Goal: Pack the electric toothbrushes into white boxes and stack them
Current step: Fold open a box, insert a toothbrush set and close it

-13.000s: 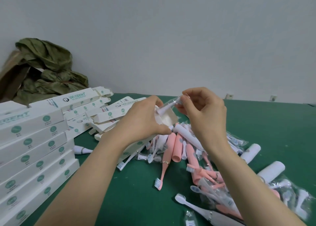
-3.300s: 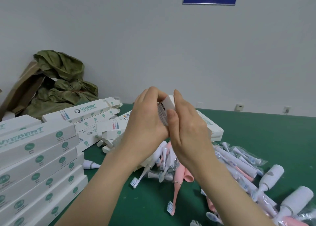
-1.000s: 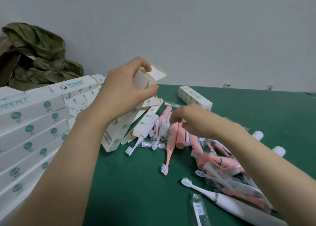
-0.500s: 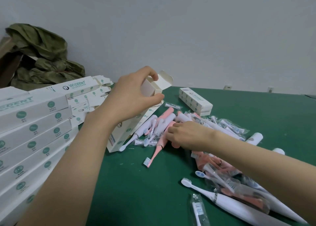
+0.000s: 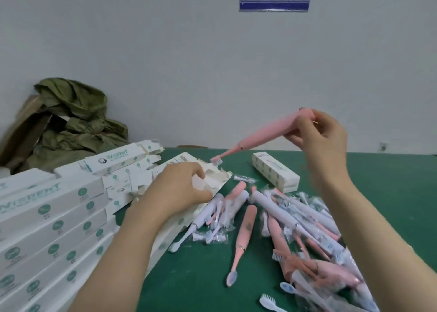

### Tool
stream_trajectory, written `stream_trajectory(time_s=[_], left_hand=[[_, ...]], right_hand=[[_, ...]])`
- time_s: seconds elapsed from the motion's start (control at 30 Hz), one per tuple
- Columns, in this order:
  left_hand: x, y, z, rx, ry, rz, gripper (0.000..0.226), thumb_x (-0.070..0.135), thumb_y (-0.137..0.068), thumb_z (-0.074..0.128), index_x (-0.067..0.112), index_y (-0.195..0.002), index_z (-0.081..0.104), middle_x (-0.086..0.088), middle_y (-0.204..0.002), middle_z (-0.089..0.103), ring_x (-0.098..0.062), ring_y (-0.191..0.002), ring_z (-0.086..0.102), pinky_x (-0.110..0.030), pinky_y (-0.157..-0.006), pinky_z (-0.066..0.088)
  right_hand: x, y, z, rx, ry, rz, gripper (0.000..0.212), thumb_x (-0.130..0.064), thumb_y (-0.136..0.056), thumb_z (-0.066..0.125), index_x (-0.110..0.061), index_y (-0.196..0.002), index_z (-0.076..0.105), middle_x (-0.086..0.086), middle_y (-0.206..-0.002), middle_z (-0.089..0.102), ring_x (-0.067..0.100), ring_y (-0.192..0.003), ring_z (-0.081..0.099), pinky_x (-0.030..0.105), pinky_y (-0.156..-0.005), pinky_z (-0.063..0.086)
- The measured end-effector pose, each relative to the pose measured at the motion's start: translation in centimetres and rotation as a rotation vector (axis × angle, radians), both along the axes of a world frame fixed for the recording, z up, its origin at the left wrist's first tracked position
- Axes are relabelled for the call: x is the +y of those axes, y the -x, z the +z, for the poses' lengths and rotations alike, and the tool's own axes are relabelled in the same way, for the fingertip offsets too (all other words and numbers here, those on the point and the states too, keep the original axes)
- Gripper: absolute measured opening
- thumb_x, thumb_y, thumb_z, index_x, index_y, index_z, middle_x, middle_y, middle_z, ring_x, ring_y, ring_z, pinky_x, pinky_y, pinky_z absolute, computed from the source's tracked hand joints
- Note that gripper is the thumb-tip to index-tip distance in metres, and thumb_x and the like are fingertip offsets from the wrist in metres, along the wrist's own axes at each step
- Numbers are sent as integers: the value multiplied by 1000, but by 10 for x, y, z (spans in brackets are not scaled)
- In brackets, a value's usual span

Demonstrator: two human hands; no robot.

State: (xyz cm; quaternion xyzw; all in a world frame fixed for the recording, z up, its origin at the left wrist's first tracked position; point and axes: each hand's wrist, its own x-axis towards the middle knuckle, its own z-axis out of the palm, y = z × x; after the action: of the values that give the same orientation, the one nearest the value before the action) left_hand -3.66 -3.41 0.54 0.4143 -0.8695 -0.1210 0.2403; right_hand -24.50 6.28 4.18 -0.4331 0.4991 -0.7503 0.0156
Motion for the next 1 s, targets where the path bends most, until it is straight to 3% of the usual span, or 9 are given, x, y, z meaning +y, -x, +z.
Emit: stream_trajectory(time_s=[0.1,0.23,0.37,0.5,0.67,0.8,0.93,1.0], left_hand=[[-3,0,0,32,-55,26,33,36,-72,73,32,-101,57,18,-90,46,-5,-86,47,-18,-64,33],[0,-1,4,97,-24,11,27,36,-70,74,37,-89,55,16,-77,48,2,-65,46,-14,-49,27],[2,-4,9,127,-34,-23,31,39,-67,76,35,-94,61,17,-90,54,4,-80,49,-17,-56,31],[4,-1,8,142,16,-41,35,37,-67,77,33,-97,60,18,-90,55,5,-83,49,-10,-58,34],[12,4,14,227,29,-140,39,38,-62,79,39,-96,60,25,-96,59,13,-86,50,-6,-65,39],[18,4,21,308,80,-139,36,32,-64,80,32,-96,64,14,-90,65,0,-79,58,-11,-67,41],[17,-2,25,320,99,-124,38,35,-61,80,33,-95,64,14,-86,64,0,-76,57,-9,-61,40],[14,-3,23,293,93,-103,41,36,-61,80,32,-98,64,17,-90,63,0,-79,58,-7,-62,40]], right_hand=[[6,-10,10,-194,81,216,15,-3,-88,48,-4,-87,63,5,-75,58,14,-75,60,25,-78,56],[11,-18,-1,-151,64,177,16,-3,-90,49,-6,-94,65,7,-79,62,14,-78,62,22,-76,55],[11,-17,-2,-140,39,162,19,-2,-91,50,-6,-104,64,3,-78,63,14,-81,64,22,-77,56],[12,-16,1,-155,45,199,19,-1,-91,51,-7,-103,64,7,-83,64,15,-83,65,22,-76,56],[9,-32,-4,-147,-117,404,20,-1,-90,55,-11,-104,65,10,-94,69,13,-83,69,19,-76,55],[5,-55,-12,177,-196,285,18,-7,-83,69,-21,-95,68,-13,-81,68,-1,-75,64,13,-70,50],[2,-66,-22,364,-285,209,21,-17,-83,71,-19,-104,68,-8,-86,67,5,-81,64,17,-79,51],[2,-59,-23,321,-283,210,18,-15,-87,67,-17,-104,68,-9,-91,68,1,-83,64,16,-80,51]])
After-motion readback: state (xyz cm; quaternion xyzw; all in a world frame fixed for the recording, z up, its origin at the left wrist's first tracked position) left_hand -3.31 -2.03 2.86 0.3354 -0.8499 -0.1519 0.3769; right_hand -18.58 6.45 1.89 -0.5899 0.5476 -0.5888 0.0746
